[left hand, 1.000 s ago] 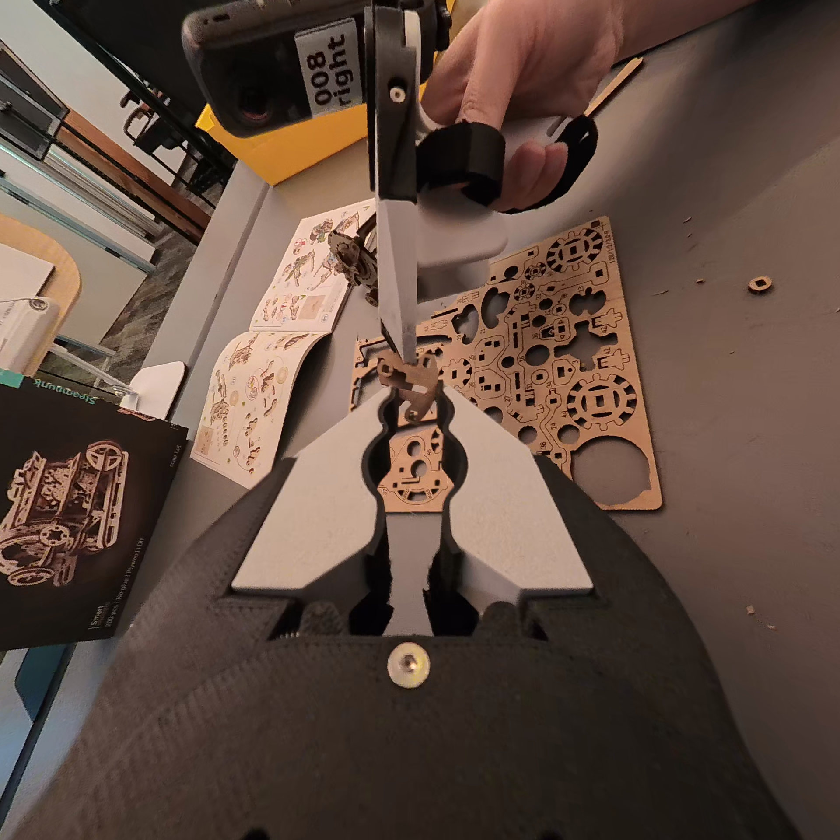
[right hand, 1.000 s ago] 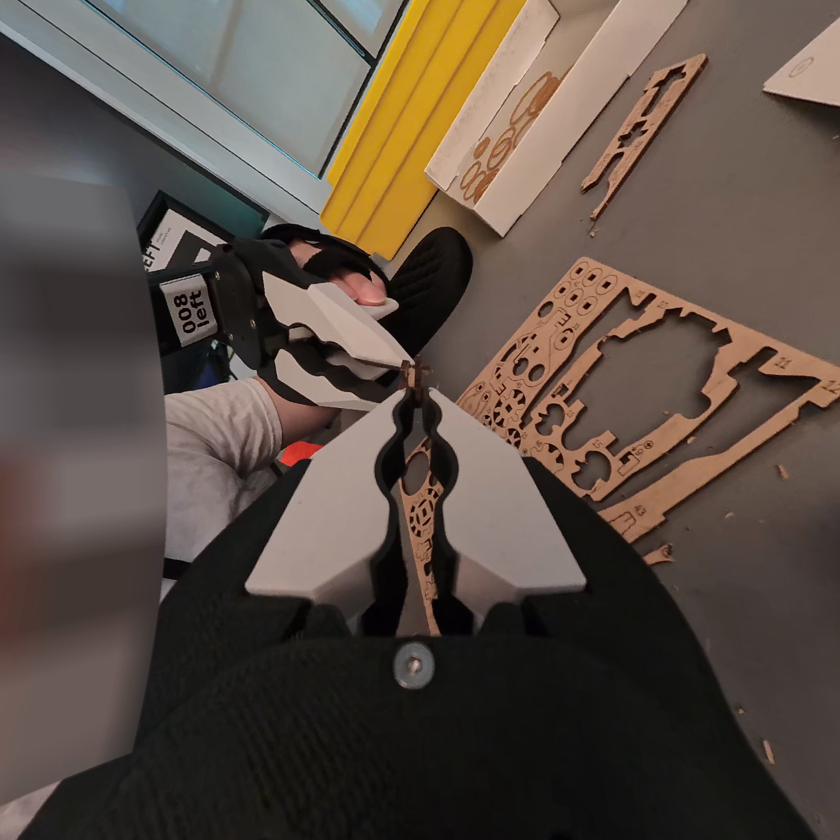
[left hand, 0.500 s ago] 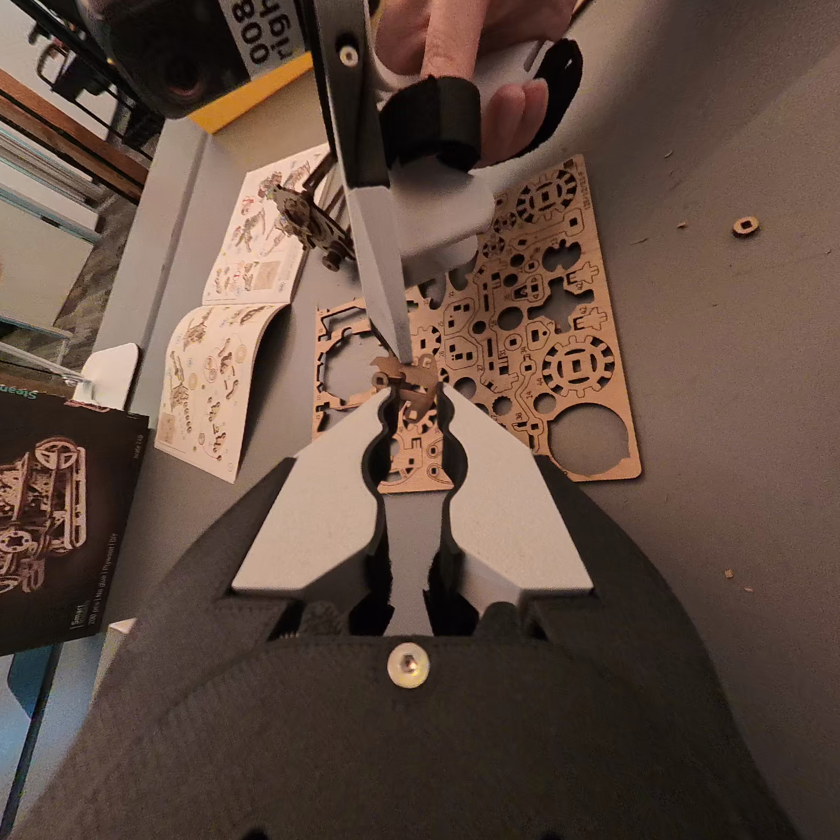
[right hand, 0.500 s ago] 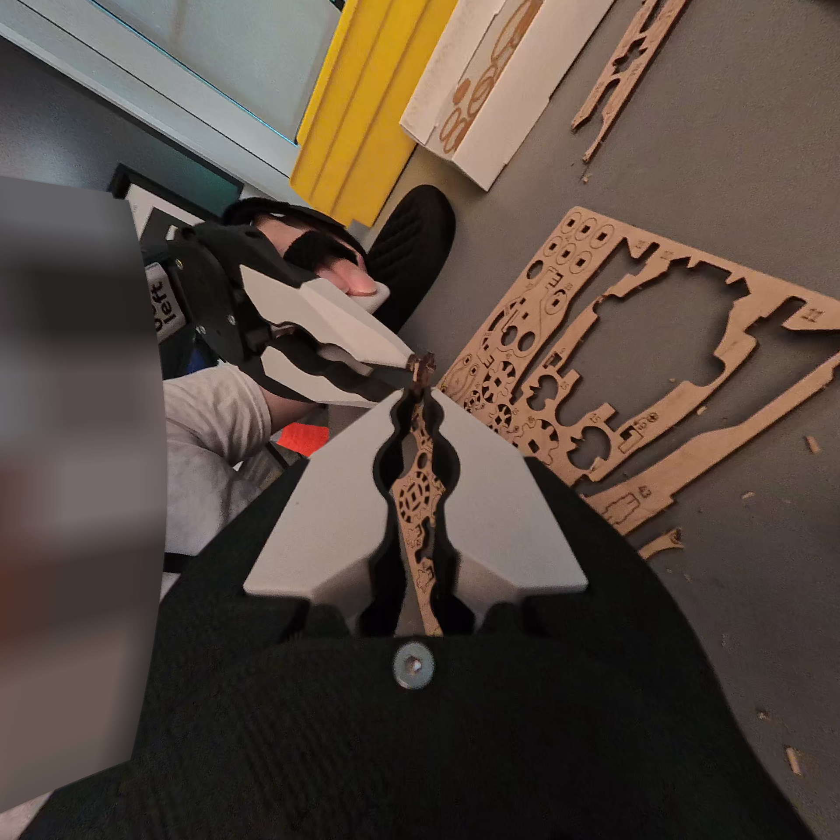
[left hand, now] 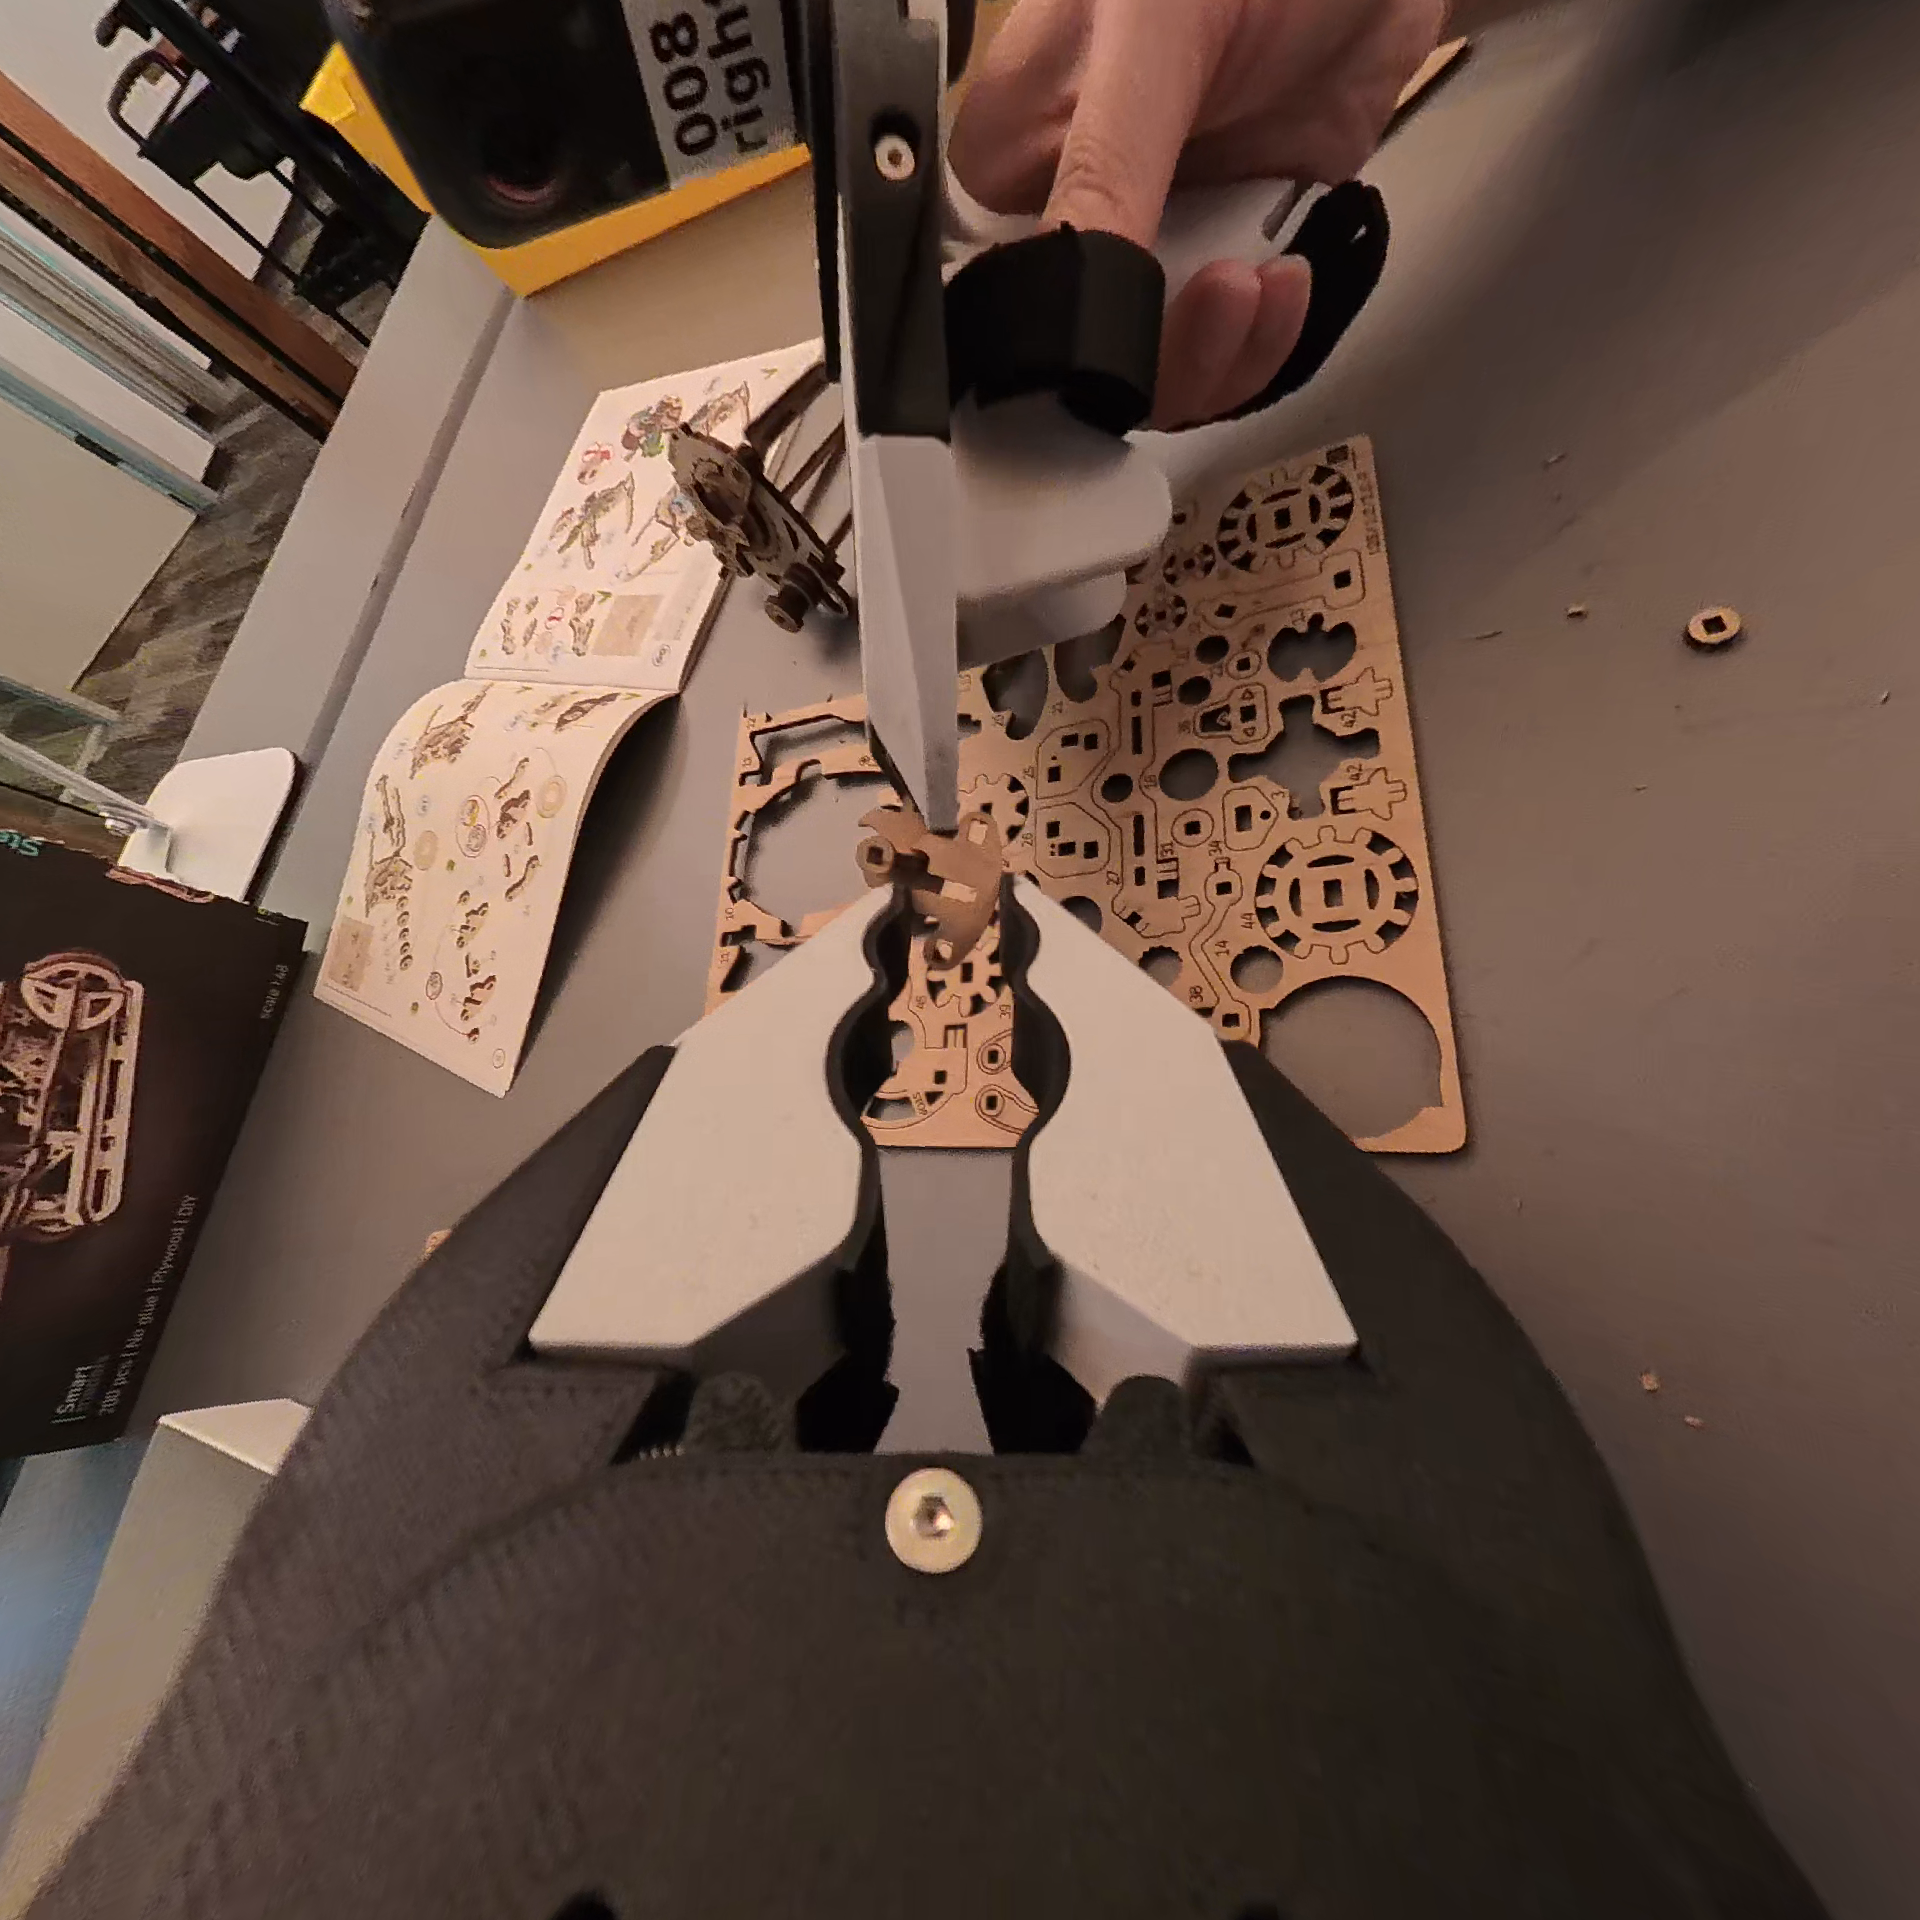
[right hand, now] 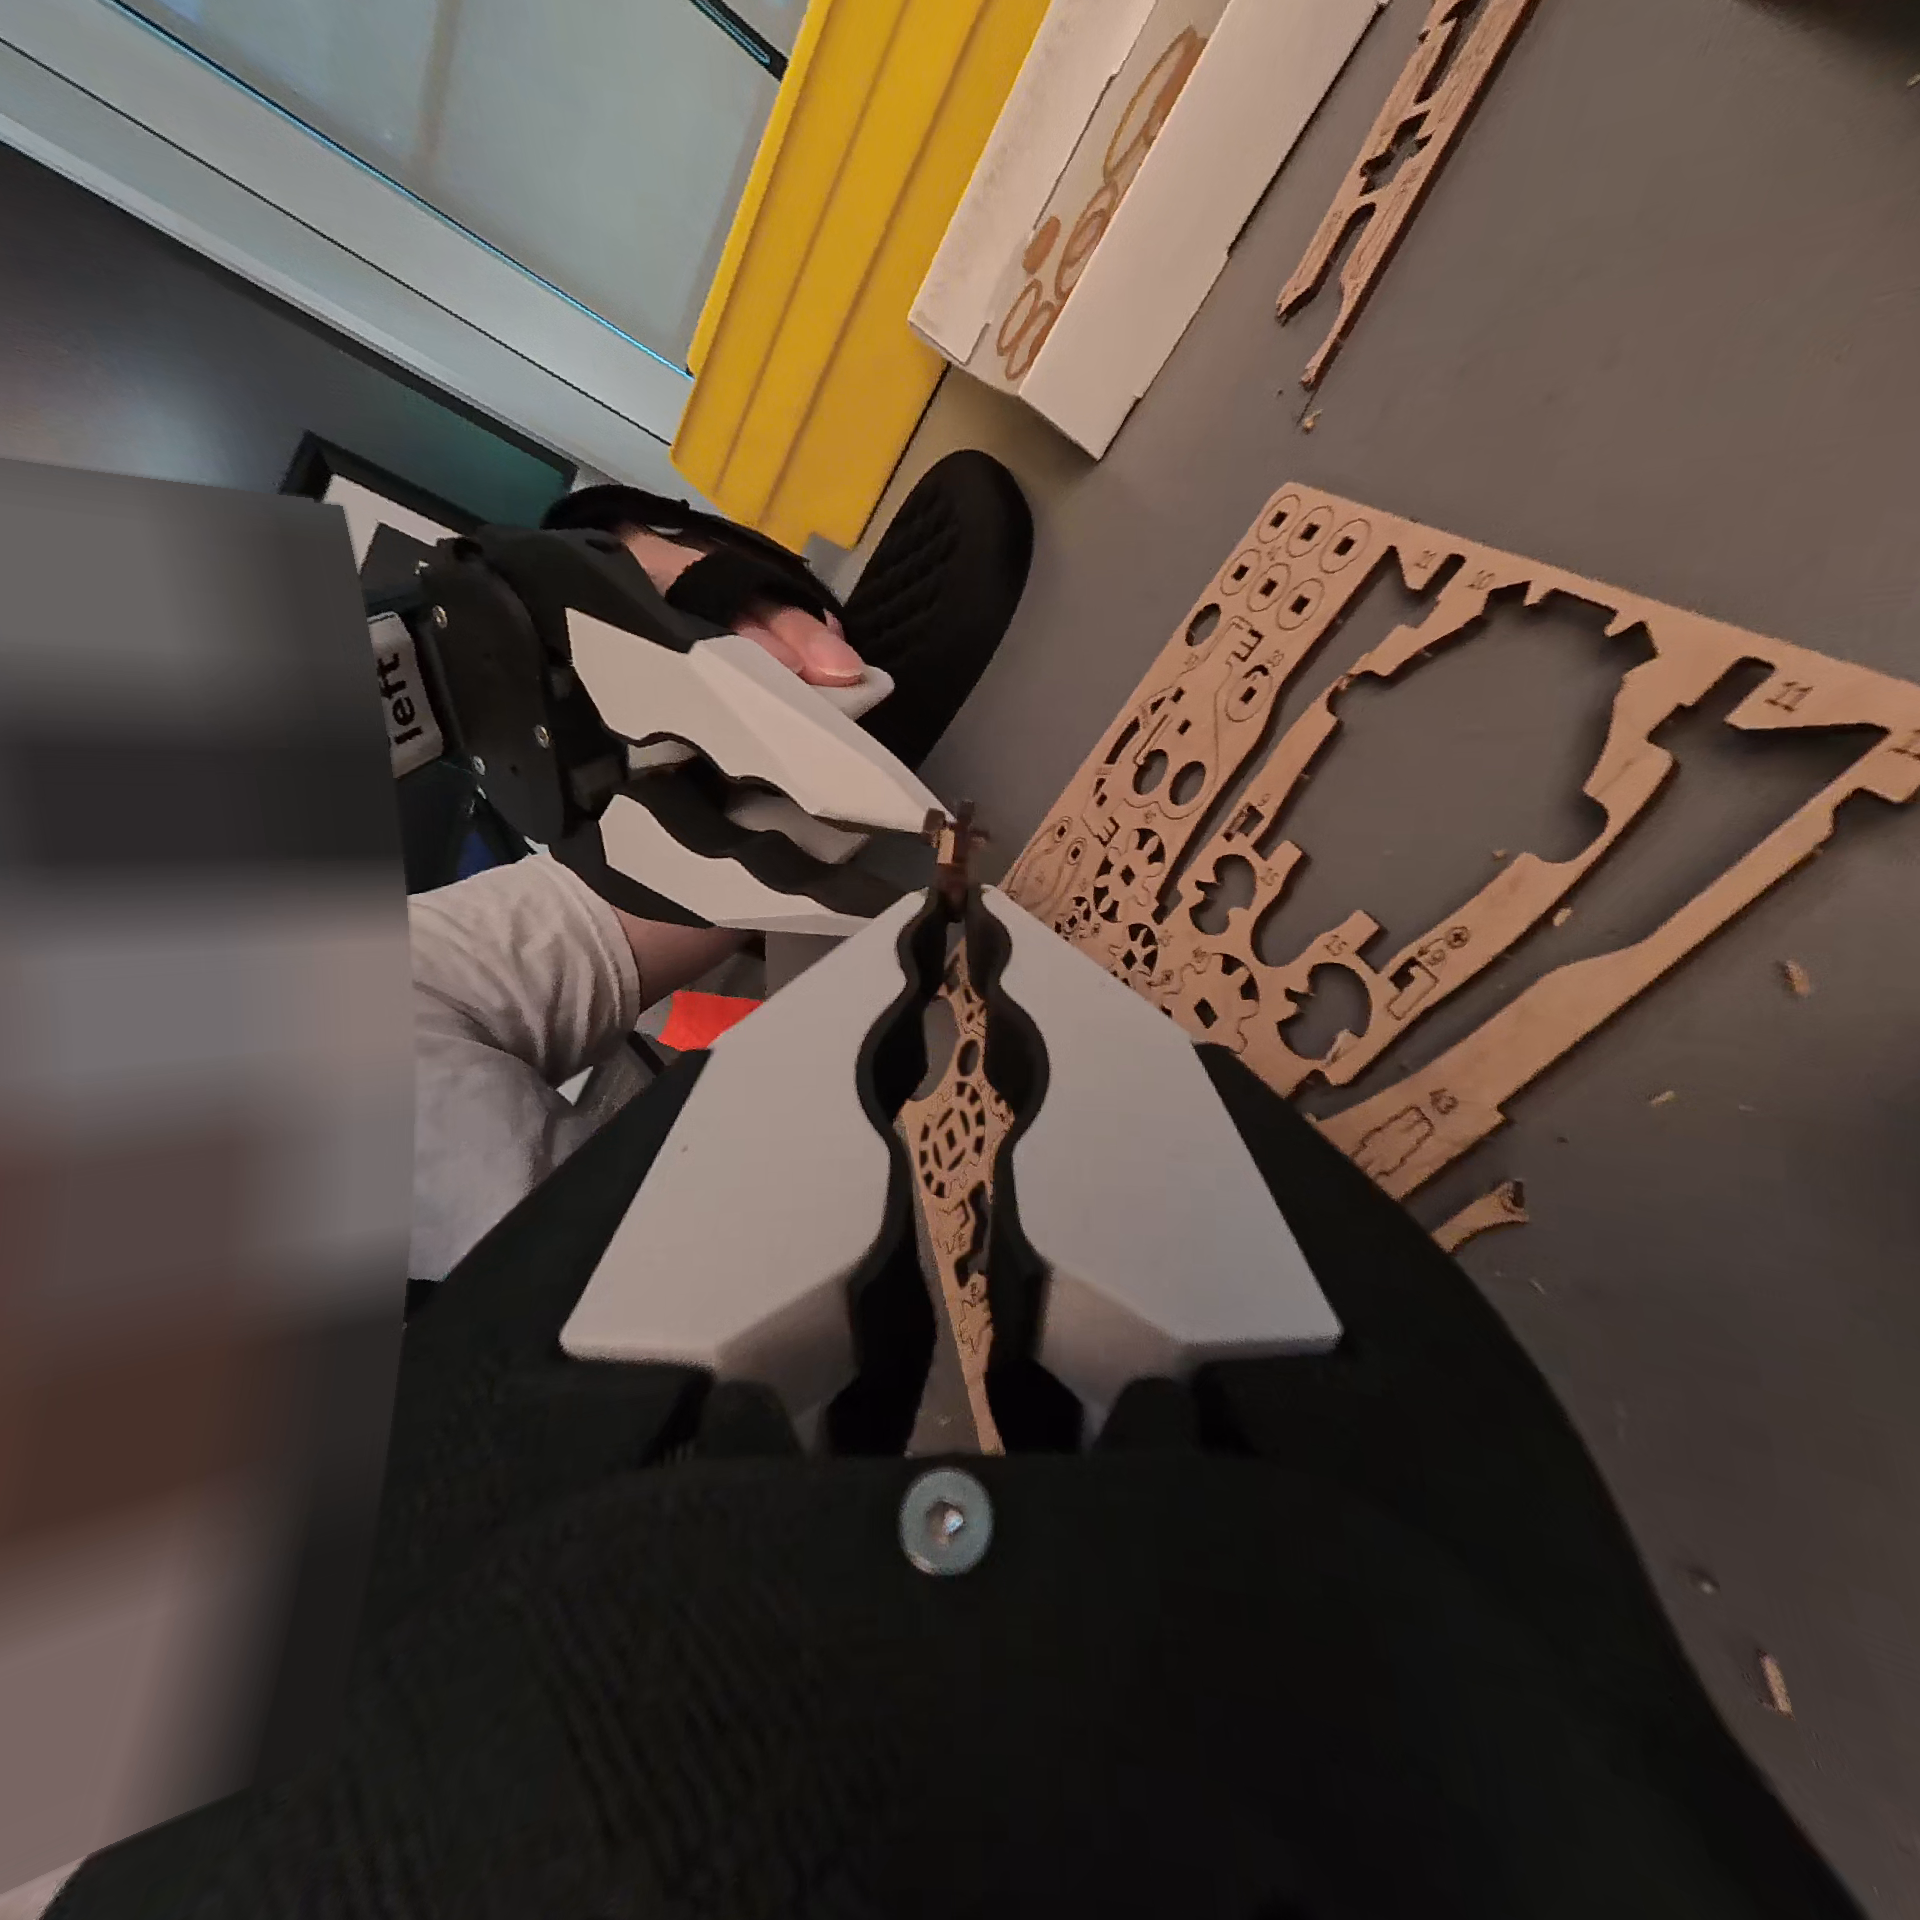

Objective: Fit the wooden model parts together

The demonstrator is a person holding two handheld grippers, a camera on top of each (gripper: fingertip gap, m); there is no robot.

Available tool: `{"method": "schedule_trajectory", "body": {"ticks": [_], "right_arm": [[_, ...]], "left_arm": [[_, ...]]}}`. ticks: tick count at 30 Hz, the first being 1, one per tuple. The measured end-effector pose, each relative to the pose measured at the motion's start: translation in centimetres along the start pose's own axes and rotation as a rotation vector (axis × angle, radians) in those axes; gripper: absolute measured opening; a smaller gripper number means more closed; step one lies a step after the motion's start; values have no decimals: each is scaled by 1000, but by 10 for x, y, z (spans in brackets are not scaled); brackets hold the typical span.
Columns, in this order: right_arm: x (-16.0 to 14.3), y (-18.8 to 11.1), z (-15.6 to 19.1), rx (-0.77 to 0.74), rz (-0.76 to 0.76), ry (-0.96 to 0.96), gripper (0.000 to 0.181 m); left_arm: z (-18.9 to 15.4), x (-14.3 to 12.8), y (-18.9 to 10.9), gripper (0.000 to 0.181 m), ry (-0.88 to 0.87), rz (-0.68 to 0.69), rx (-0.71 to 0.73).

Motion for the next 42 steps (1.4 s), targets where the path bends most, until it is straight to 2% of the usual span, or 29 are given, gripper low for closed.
{"method": "schedule_trajectory", "body": {"ticks": [10, 14, 21, 24, 31, 42], "right_arm": [[0, -1, 0, 7, -3, -7, 1], [-1, -1, 4, 75, 0, 37, 0], [-3, 2, 1, 68, 16, 47, 0], [-4, 2, 1, 71, 14, 31, 0], [-1, 1, 9, 72, -4, -67, 0], [-3, -1, 19, 92, -10, -143, 1]], "left_arm": [[0, 2, 0, 20, 23, -2, 41], [5, 1, 0, 30, 3, 5, 74], [1, 1, 1, 18, 29, -3, 52], [2, -3, 2, 15, -27, 4, 18], [11, -2, -3, 16, -223, -84, -88], [14, -1, -15, 8, -452, -187, -320]]}}
Point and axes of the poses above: each gripper's, where its closed fingertips meet, y out along the fingers, x out of its top, z = x × y across the jaws, the point moved 6 cm from there along -y, back along the fingers, and after that the axes turned 6 degrees about y, right-handed, at the moved point
